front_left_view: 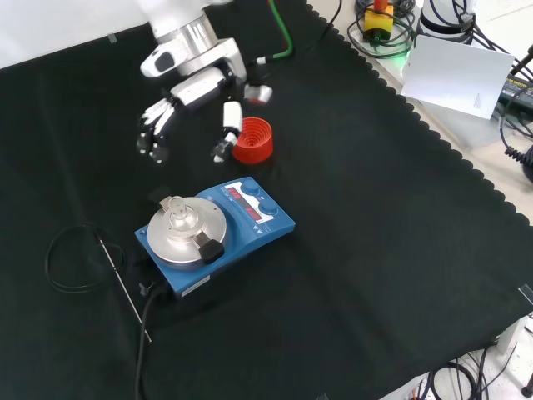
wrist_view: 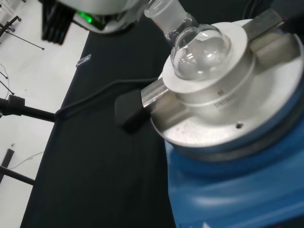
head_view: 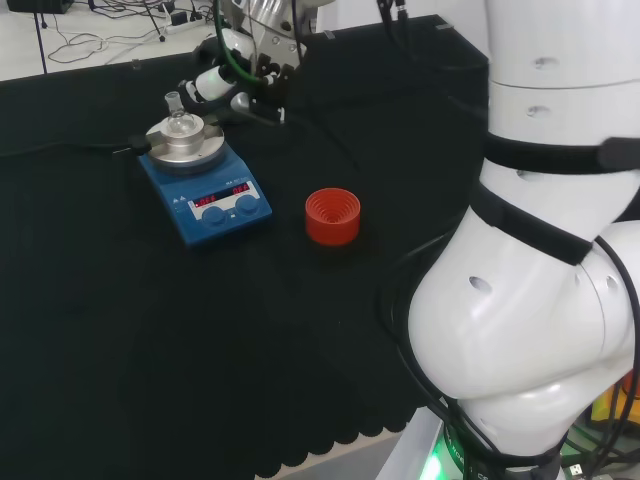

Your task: Turn on the heater.

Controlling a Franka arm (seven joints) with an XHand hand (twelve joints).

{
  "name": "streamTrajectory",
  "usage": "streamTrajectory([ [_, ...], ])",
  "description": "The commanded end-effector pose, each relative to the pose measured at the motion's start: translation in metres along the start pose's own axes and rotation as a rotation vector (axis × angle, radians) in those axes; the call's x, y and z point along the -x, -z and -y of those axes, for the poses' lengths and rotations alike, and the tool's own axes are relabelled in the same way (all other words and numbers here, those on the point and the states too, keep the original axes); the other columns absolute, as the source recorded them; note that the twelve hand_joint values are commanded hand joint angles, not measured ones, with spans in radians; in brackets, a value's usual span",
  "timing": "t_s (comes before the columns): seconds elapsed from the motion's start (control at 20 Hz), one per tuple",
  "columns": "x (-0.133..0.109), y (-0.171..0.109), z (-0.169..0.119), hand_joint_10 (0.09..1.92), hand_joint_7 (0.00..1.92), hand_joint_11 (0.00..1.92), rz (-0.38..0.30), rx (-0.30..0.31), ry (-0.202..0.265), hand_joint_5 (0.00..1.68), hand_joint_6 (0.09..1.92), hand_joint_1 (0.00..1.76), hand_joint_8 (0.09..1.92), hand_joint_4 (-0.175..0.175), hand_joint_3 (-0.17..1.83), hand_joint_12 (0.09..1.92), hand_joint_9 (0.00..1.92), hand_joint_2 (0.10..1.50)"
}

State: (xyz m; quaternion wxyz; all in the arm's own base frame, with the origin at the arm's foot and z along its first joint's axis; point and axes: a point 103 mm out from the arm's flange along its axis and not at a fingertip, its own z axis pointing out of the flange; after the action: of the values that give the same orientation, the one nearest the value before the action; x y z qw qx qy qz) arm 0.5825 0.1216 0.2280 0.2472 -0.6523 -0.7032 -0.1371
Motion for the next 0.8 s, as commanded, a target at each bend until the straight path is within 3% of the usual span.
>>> streamTrajectory([
  [0.05,0.007,0.017,0.075,0.72,0.07,0.0,0.05,0.042,-0.018,0.37,0.51,0.84,0.67,-0.054,0.59,1.34,0.3,0.63],
  [0.35,0.008,0.011,0.122,0.73,0.07,0.0,0.098,0.02,-0.03,0.38,0.47,0.84,0.67,-0.053,0.58,1.34,0.3,0.64],
  [0.65,0.01,-0.011,0.163,0.71,0.26,0.1,0.149,-0.088,-0.07,0.38,0.38,0.88,0.72,-0.051,0.62,1.42,0.48,0.64],
  [0.8,0.014,-0.023,0.175,0.69,0.46,0.28,0.174,-0.153,-0.084,0.38,0.34,0.91,0.76,-0.053,0.66,1.38,0.66,0.63],
])
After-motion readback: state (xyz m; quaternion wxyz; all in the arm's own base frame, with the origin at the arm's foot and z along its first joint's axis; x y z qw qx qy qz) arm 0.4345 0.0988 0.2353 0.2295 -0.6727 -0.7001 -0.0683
